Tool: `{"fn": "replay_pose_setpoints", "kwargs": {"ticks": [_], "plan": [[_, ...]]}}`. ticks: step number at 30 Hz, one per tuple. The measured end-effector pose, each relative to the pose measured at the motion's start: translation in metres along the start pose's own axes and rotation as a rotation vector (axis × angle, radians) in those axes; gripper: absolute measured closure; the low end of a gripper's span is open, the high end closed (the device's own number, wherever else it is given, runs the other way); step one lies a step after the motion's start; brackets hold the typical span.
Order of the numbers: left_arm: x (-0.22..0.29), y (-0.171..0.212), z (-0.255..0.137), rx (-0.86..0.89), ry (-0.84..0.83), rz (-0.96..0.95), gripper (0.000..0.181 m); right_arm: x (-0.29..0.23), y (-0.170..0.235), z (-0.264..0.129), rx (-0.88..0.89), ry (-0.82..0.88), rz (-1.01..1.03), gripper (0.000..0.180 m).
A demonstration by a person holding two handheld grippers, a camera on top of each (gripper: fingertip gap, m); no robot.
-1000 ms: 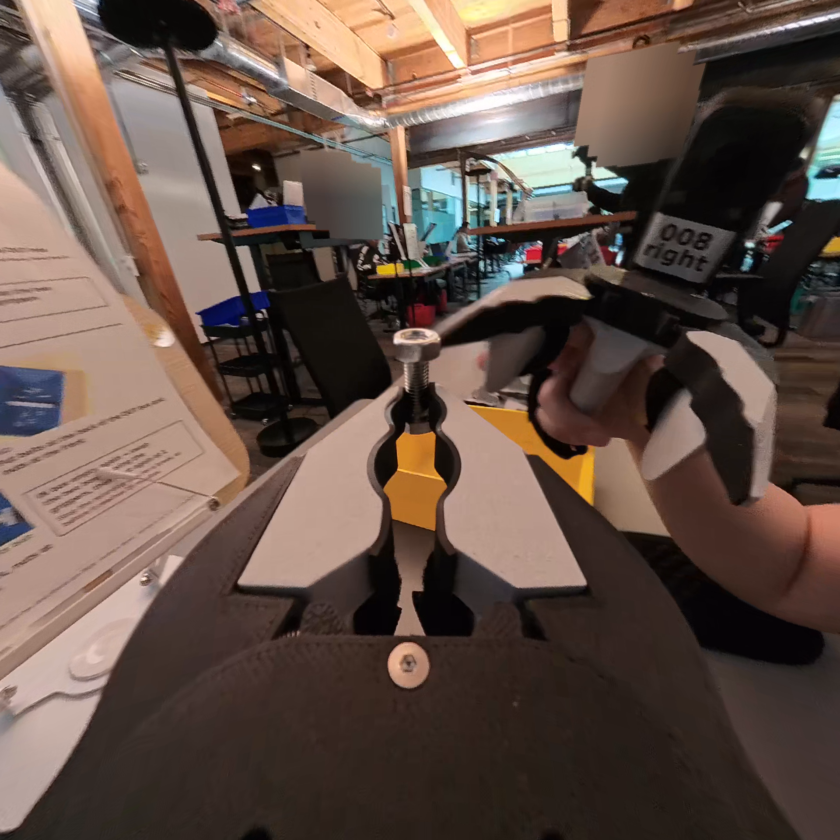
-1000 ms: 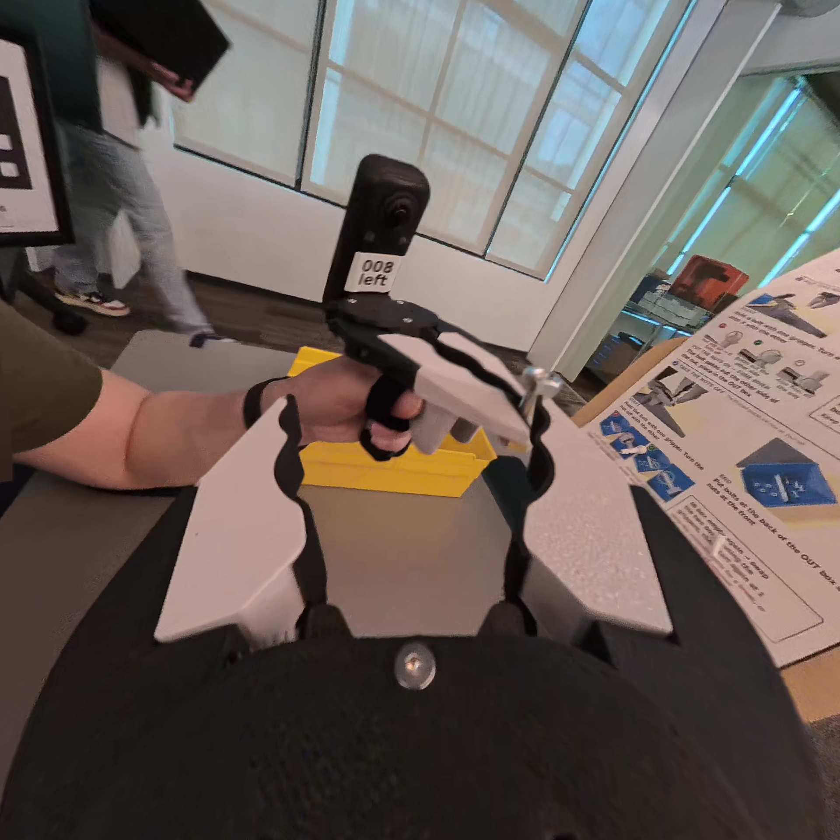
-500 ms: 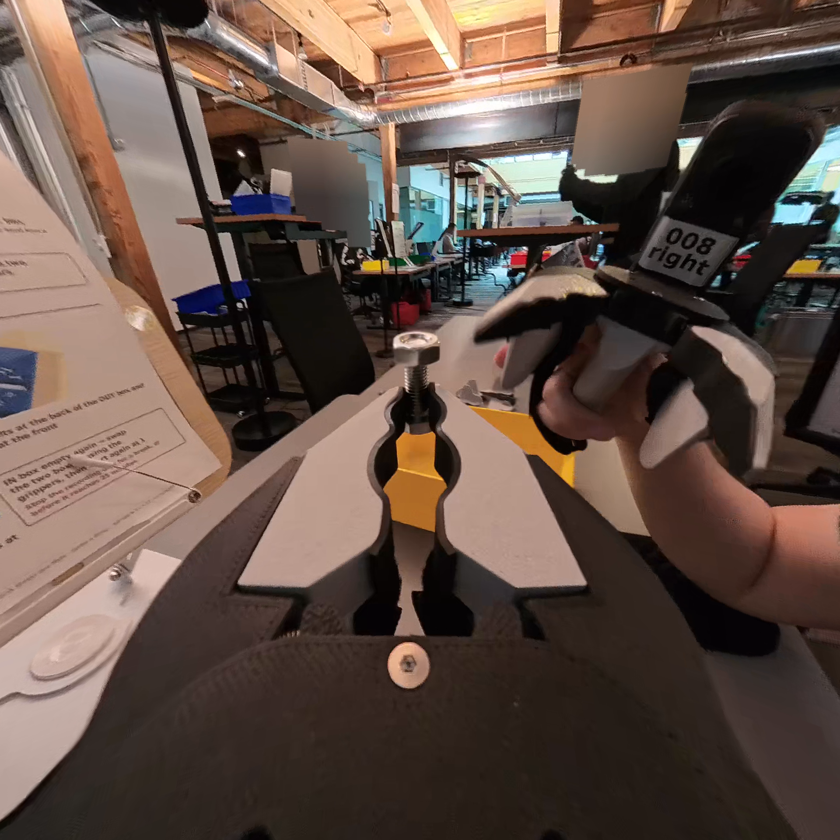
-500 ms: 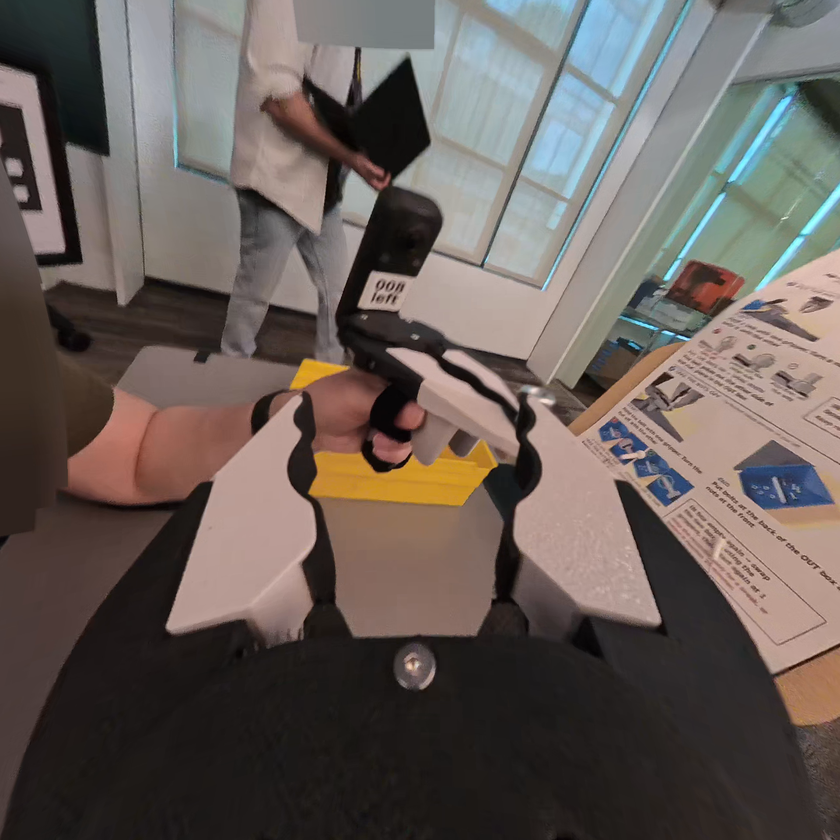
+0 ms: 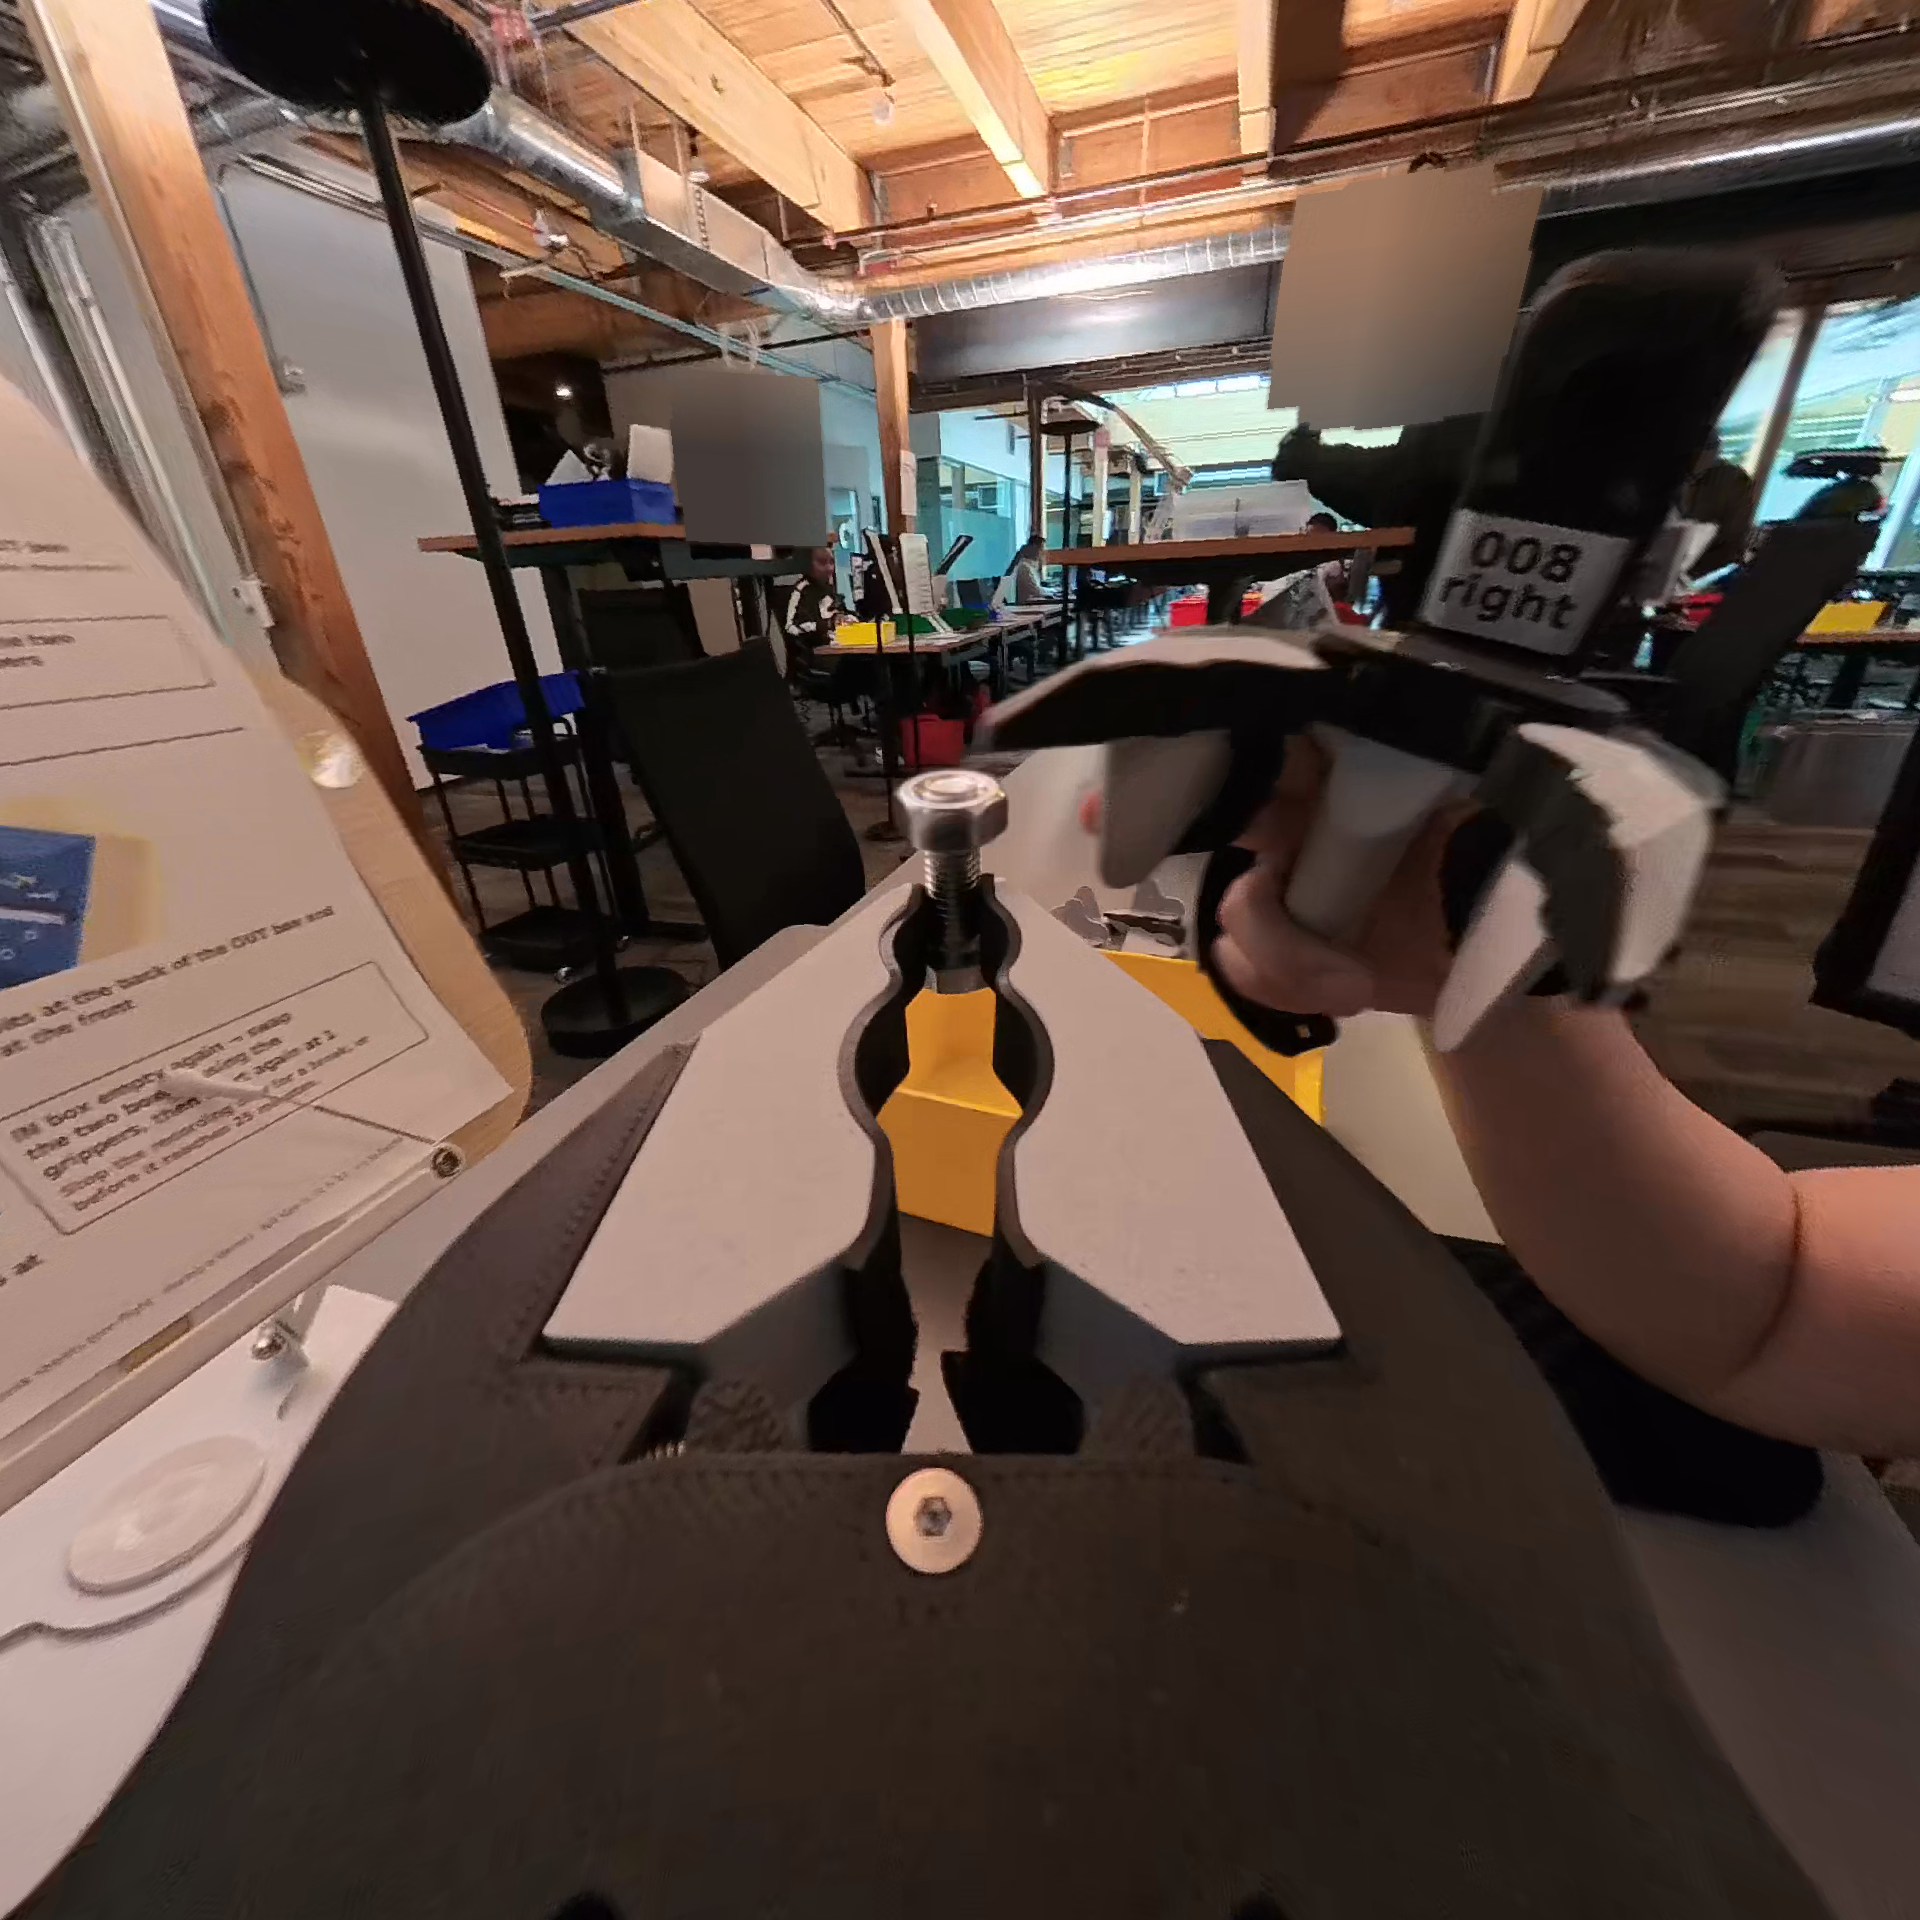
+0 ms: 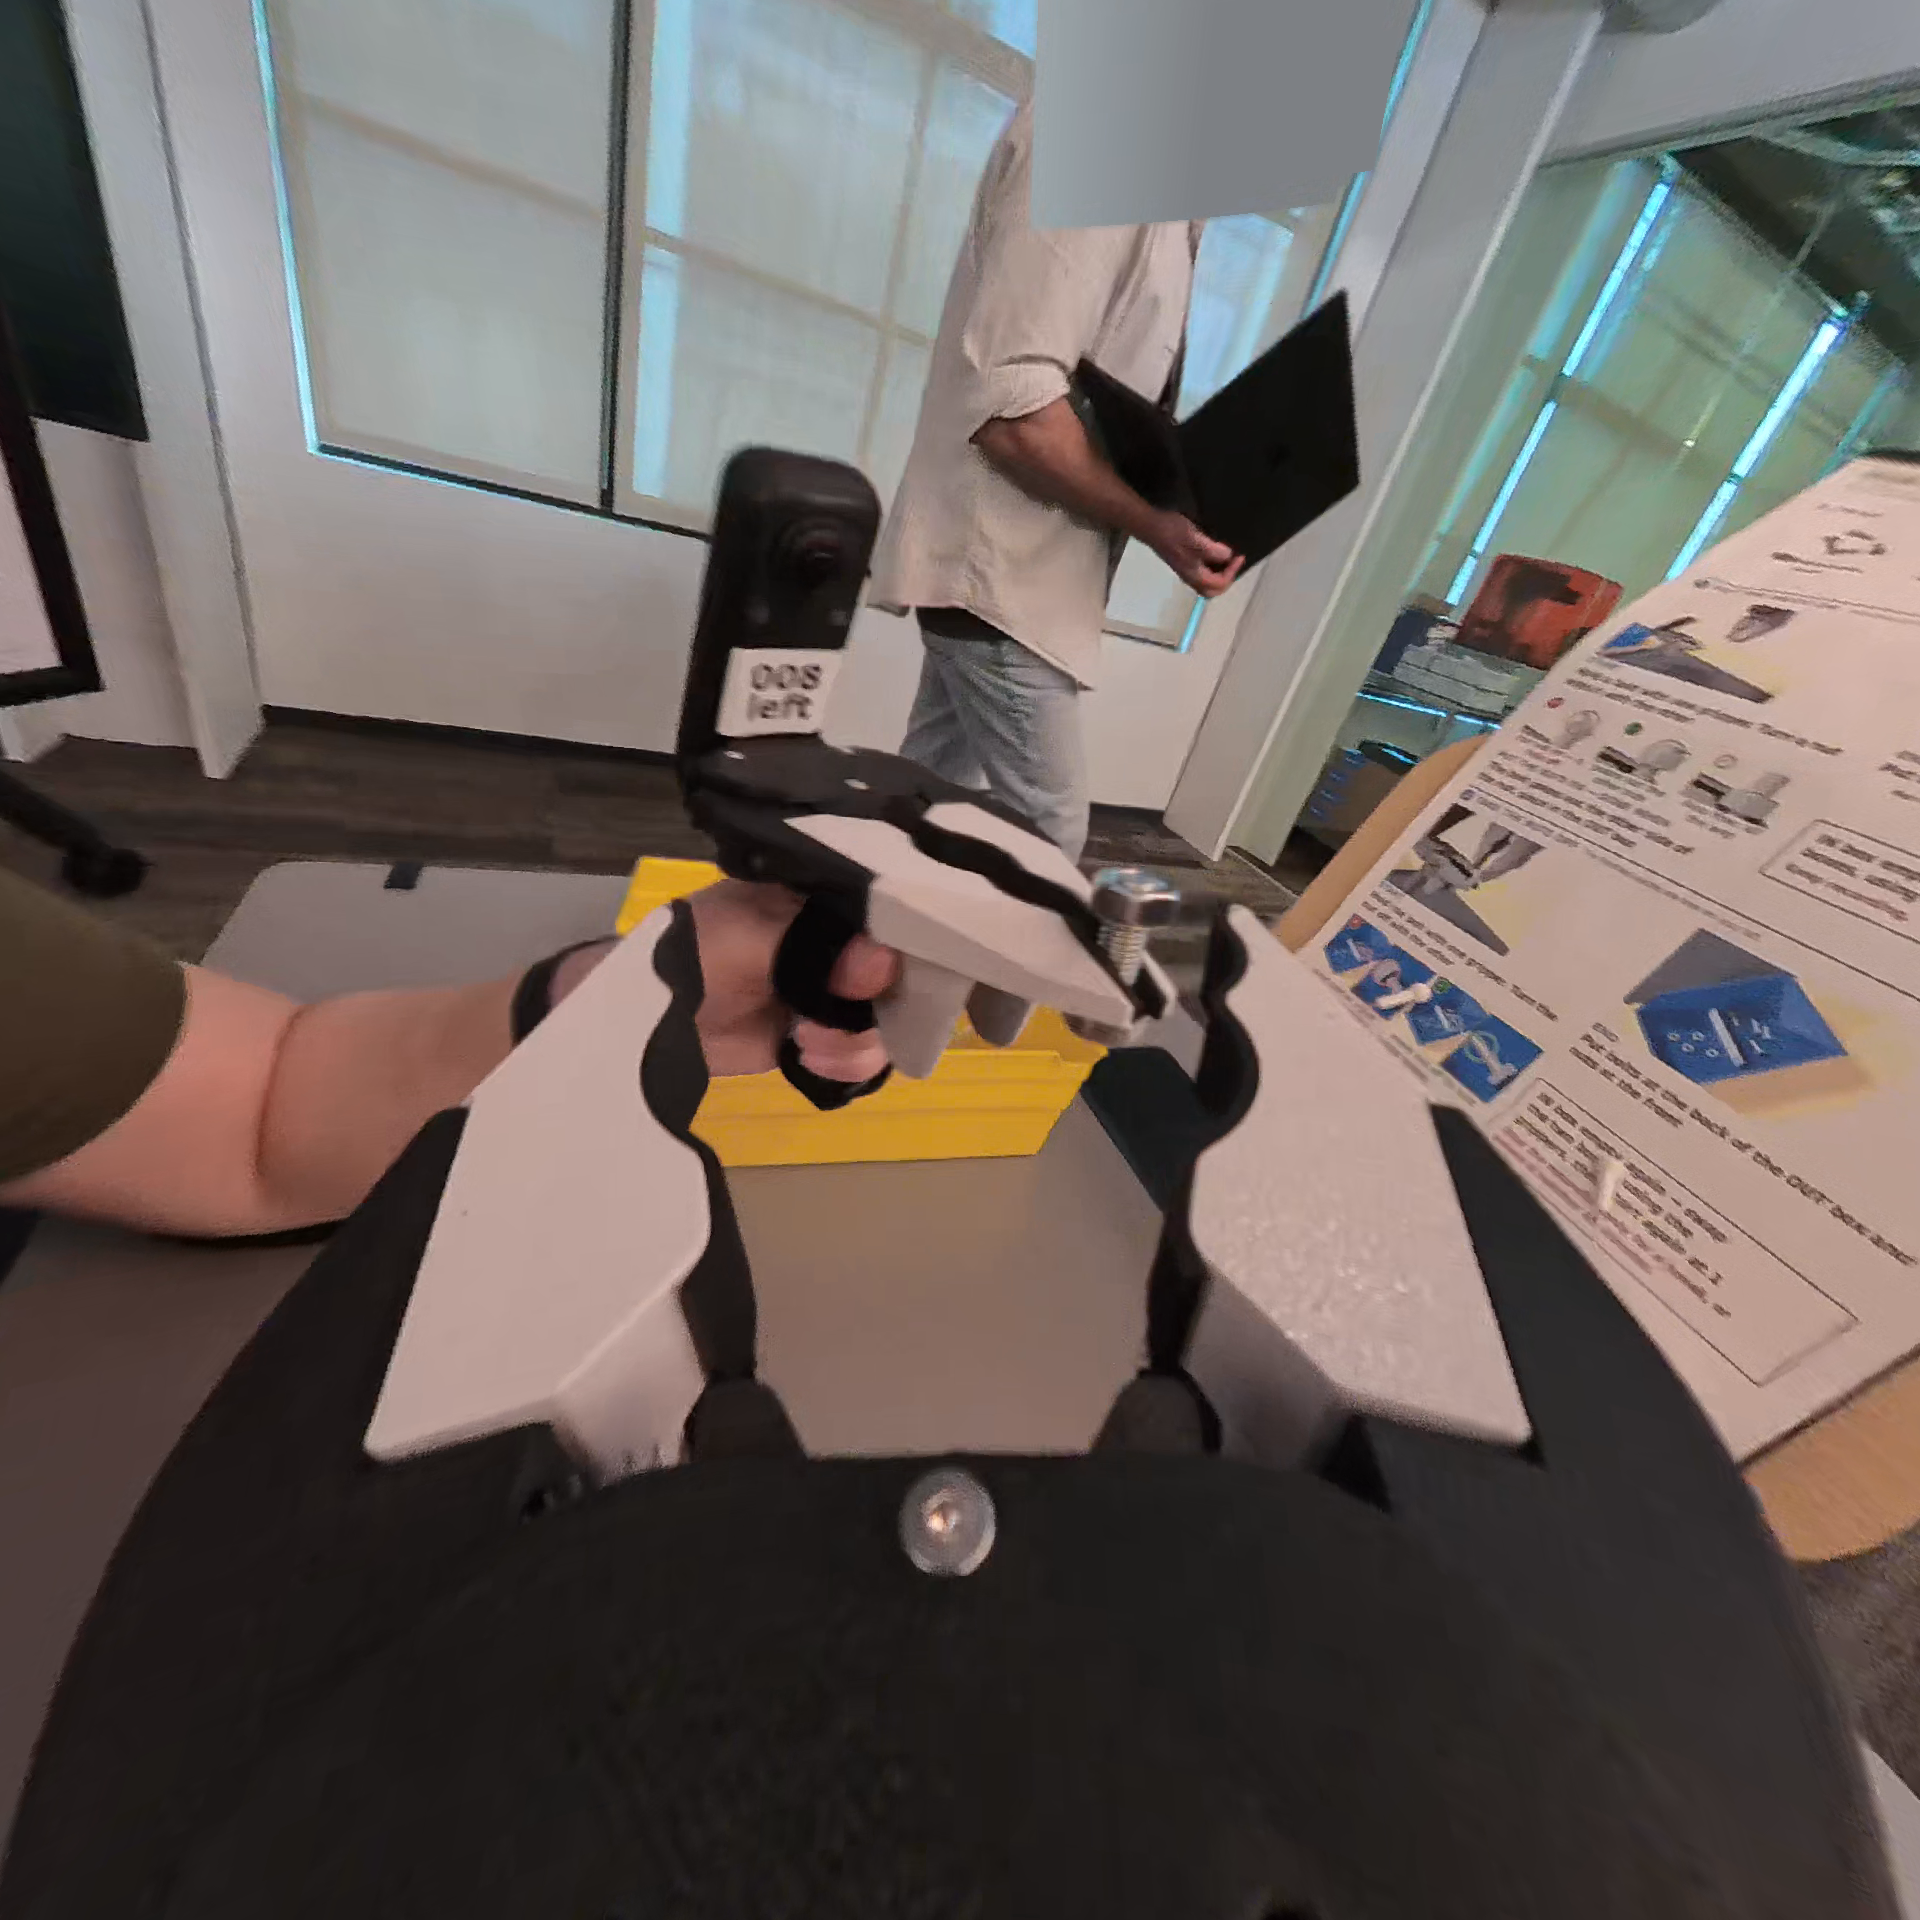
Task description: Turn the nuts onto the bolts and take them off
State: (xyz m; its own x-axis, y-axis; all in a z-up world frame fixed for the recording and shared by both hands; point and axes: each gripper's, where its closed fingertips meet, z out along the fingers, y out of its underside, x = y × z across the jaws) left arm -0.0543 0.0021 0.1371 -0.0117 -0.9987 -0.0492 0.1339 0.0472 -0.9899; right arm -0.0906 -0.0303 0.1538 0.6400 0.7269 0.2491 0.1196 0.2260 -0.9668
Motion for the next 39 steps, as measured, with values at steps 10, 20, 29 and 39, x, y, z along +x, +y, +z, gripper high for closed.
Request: {"fn": "replay_pose_setpoints", "kwargs": {"ticks": [10, 20, 29, 39], "plan": [[-0.004, -0.002, -0.003, 0.001, -0.008, -0.018, 0.174, -0.005, 0.002, 0.0, -0.022, -0.005, -0.074, 0.105], [-0.002, -0.001, -0.001, 0.004, -0.003, -0.031, 0.174, -0.015, 0.012, 0.003, -0.074, -0.071, -0.103, 0.115], [0.016, 0.005, 0.008, -0.031, 0.049, -0.003, 0.173, -0.004, 0.015, 0.01, -0.05, -0.026, -0.027, 0.087], [0.014, -0.002, 0.001, -0.011, 0.068, -0.038, 0.174, 0.016, 0.005, -0.004, -0.011, 0.052, 0.013, 0.125]]}}
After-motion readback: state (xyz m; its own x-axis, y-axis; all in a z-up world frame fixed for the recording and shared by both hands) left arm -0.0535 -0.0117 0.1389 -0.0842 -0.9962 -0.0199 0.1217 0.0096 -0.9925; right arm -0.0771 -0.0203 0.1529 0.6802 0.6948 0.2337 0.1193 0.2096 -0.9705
